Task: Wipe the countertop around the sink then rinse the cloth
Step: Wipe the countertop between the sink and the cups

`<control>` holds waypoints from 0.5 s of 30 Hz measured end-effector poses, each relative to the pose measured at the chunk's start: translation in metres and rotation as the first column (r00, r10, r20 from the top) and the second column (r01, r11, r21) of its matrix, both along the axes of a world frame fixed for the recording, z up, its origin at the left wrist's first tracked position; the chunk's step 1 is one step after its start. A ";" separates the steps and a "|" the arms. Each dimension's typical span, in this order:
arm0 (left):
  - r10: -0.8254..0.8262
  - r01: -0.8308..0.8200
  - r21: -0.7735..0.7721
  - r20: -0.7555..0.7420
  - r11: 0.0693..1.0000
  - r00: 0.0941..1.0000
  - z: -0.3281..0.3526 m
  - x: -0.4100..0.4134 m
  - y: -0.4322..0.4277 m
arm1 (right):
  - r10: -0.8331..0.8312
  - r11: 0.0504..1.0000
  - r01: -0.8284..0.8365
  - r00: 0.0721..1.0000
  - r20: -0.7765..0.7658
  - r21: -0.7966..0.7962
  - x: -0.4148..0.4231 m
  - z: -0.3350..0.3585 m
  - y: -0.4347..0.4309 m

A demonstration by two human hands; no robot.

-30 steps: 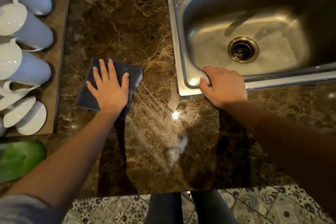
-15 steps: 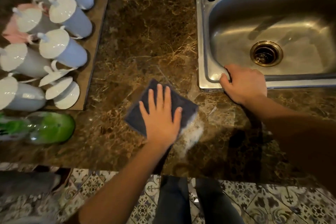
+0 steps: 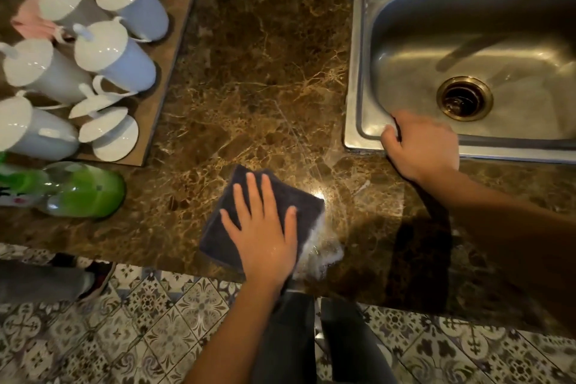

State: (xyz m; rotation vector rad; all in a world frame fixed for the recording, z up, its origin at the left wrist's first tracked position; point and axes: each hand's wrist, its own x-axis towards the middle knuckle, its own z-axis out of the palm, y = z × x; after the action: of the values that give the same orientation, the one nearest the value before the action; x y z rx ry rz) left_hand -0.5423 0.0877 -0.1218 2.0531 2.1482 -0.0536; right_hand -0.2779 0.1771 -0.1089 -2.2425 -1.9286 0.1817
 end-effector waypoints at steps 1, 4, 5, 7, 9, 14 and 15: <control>0.038 -0.038 -0.002 -0.005 0.999 0.999 -0.001 -0.002 0.014 | 0.002 1.000 -0.002 1.000 0.002 -0.007 0.000 0.000 0.002; 0.129 -0.129 -0.010 -0.008 0.992 0.992 -0.001 -0.005 0.058 | 0.007 1.000 -0.007 1.000 -0.005 -0.018 0.000 0.001 0.002; 0.152 -0.152 -0.005 -0.009 0.988 0.988 -0.002 -0.007 0.075 | 0.003 1.000 -0.004 1.000 -0.010 -0.017 0.000 0.001 0.002; 0.180 -0.180 0.021 -0.005 0.984 0.984 -0.004 -0.010 0.111 | -0.005 1.000 0.005 1.000 -0.008 -0.020 0.000 0.002 0.002; 0.191 -0.191 0.032 -0.001 0.981 0.982 -0.005 -0.011 0.148 | -0.009 0.999 0.009 1.000 -0.008 -0.034 -0.001 0.003 0.003; 0.173 -0.174 0.041 0.014 0.984 0.985 -0.003 -0.014 0.217 | -0.039 0.998 0.038 0.999 -0.029 -0.044 -0.003 0.004 0.004; 0.166 -0.167 0.039 0.015 0.985 0.986 -0.003 -0.014 0.224 | -0.040 0.998 0.039 0.999 -0.032 -0.045 -0.003 0.003 0.004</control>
State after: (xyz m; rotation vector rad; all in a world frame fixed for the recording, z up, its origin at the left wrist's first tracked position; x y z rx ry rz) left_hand -0.5563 0.3122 -0.1252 1.8806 2.3226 0.0229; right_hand -0.2808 0.1809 -0.1061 -2.2884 -1.8798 0.2565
